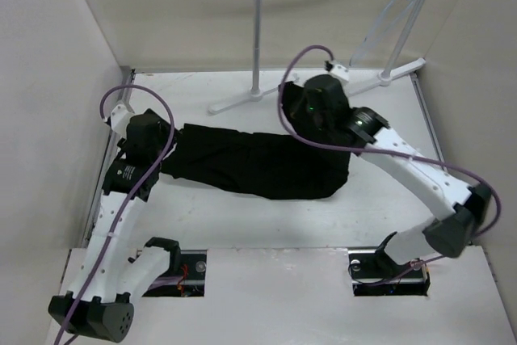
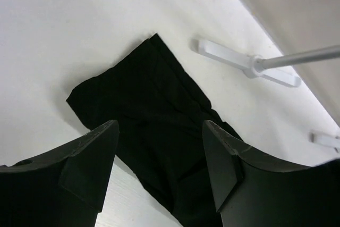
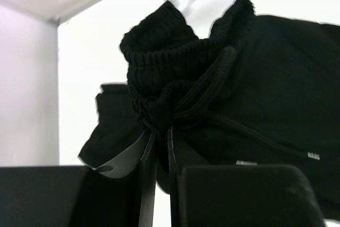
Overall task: Place the trousers on the hanger
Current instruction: Fold the trousers at the center of the board, then move the trousers to the center of the board, then pick up the hanger from the clothesline, then place the trousers on the hanger.
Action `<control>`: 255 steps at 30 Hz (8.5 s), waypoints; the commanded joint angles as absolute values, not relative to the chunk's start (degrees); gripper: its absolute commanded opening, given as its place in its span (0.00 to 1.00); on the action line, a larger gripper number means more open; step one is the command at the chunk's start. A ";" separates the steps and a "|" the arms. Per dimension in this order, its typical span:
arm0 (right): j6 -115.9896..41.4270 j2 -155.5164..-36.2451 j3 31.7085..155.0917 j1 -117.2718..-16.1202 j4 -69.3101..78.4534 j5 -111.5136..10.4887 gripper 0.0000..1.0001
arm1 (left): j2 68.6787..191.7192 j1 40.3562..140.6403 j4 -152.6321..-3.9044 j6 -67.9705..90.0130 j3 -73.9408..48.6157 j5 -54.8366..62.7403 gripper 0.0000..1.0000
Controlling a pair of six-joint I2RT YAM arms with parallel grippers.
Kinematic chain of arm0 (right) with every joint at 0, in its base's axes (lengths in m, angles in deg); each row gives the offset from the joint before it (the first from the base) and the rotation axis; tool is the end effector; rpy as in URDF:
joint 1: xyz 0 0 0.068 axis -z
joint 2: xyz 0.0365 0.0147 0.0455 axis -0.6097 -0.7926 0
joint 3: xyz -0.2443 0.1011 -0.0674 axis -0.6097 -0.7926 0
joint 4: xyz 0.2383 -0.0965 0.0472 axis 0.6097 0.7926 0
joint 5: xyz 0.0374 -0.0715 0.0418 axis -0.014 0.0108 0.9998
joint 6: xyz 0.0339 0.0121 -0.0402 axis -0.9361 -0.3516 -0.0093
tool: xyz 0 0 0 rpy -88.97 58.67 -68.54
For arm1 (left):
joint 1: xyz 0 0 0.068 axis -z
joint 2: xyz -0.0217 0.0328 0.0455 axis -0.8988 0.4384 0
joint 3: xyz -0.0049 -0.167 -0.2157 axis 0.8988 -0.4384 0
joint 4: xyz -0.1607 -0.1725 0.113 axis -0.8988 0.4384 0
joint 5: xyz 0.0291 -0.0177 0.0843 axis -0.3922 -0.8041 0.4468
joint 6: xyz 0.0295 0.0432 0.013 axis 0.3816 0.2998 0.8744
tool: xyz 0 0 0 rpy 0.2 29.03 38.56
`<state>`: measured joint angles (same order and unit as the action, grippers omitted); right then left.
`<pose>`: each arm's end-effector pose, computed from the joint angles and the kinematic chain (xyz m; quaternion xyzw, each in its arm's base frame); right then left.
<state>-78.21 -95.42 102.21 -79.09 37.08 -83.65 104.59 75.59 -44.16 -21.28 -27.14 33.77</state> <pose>0.2422 0.1940 0.3982 0.1571 0.8343 0.2108 0.4846 0.1807 -0.0238 0.3645 -0.3269 0.7636 -0.1097 0.5459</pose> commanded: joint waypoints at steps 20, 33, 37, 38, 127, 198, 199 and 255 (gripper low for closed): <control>-76.96 -141.34 157.58 -101.32 34.48 -76.18 0.16 | 99.62 48.84 -43.82 -26.79 -38.08 30.31 0.63; -78.72 -131.47 138.06 -94.41 26.77 -63.52 0.76 | 102.94 45.93 -44.33 -22.84 -29.37 38.86 0.65; -77.50 -116.69 112.04 -86.85 20.68 -61.42 0.65 | 109.80 46.11 -48.90 -22.05 -31.04 30.86 0.65; -76.79 -114.23 106.94 -85.53 20.76 -60.36 0.55 | 111.90 47.07 -50.57 -21.96 -31.83 28.93 0.64; -77.49 -94.19 79.03 -63.19 15.21 -39.52 0.66 | 116.67 67.28 -64.57 -26.97 -35.88 27.42 0.56; -57.27 -96.64 104.10 -41.82 15.05 -35.21 0.04 | 133.97 95.85 -64.13 -15.81 -7.96 16.88 0.56; -57.53 -94.80 101.73 -42.44 15.22 -35.39 0.04 | 134.94 96.81 -63.34 -15.72 -4.97 15.57 0.55; -71.06 -64.00 59.52 -57.65 29.14 -48.66 0.08 | 149.54 121.17 -78.70 -22.93 -12.30 33.21 0.00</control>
<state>-67.85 -60.16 61.34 -58.61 33.82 -47.50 154.62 120.55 -71.17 -21.47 -9.41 28.38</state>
